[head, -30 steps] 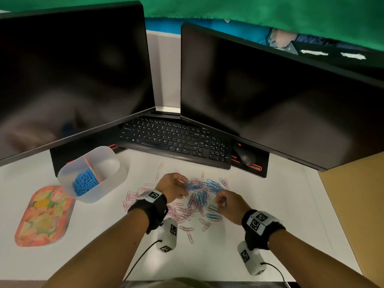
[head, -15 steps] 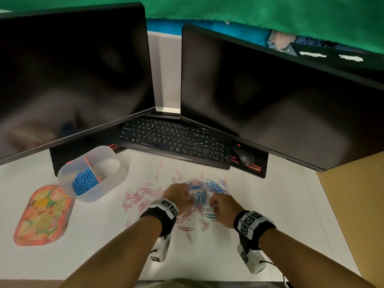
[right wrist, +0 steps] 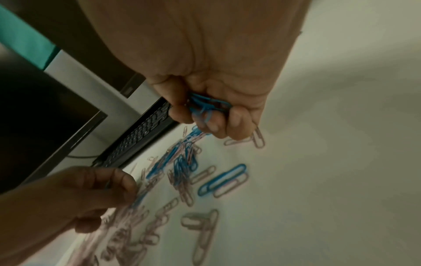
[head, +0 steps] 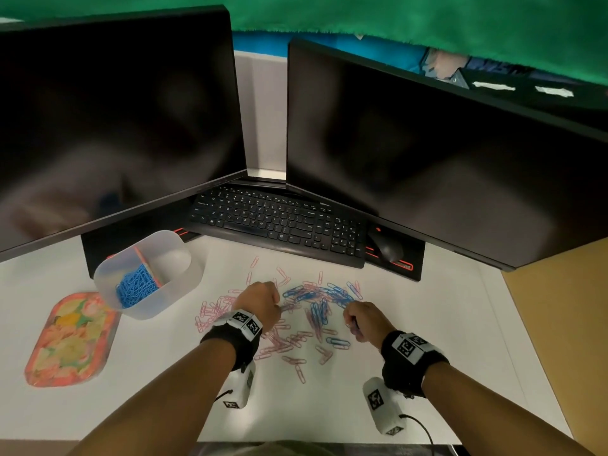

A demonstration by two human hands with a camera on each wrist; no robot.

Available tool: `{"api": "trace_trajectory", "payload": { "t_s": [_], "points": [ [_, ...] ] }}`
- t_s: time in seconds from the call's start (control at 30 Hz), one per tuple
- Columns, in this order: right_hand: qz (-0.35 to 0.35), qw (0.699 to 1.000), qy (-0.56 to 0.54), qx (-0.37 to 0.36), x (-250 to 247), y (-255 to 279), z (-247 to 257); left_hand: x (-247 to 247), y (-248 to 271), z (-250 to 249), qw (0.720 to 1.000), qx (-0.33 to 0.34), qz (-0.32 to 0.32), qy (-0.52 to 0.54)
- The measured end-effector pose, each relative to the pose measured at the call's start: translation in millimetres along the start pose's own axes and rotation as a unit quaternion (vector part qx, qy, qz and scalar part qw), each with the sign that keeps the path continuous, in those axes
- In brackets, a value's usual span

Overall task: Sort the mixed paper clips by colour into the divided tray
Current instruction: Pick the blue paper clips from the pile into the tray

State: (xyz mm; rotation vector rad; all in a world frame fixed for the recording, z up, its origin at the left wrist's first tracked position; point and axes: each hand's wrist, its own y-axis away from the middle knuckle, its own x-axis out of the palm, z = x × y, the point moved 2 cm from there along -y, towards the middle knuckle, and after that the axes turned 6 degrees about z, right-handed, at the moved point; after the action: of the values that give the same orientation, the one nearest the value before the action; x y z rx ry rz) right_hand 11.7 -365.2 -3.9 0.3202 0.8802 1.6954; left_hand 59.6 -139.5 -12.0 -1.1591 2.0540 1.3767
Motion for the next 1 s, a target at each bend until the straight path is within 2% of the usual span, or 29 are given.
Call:
{"api": "trace_trajectory", "payload": {
  "t_s": [0.07,0.23,0.4,0.53,0.8,1.0],
  "points": [
    [0.004,0.997,-0.071,0.025,1,0,1,3,-1,-4,1.000,0.012,0.007,-0.010],
    [0.034,0.993,-0.116,0.020,8,1,7,8,-1,-10,0.997,0.007,0.015,-0.081],
    [0.048,0.983,-0.173,0.029,13,3,9,2,2,-6,1.000,0.014,0.023,0.005],
    [0.059,0.989,-0.135,0.026,13,3,12,-6,8,-3,0.993,0.037,0.007,0.115],
    [0.057,0.997,-0.055,0.014,15,-7,13,-11,14,2,0.965,0.042,0.056,0.252],
    [0.044,0.999,0.008,0.005,17,-8,17,-10,16,6,0.949,0.037,0.017,0.313]
  ]
}}
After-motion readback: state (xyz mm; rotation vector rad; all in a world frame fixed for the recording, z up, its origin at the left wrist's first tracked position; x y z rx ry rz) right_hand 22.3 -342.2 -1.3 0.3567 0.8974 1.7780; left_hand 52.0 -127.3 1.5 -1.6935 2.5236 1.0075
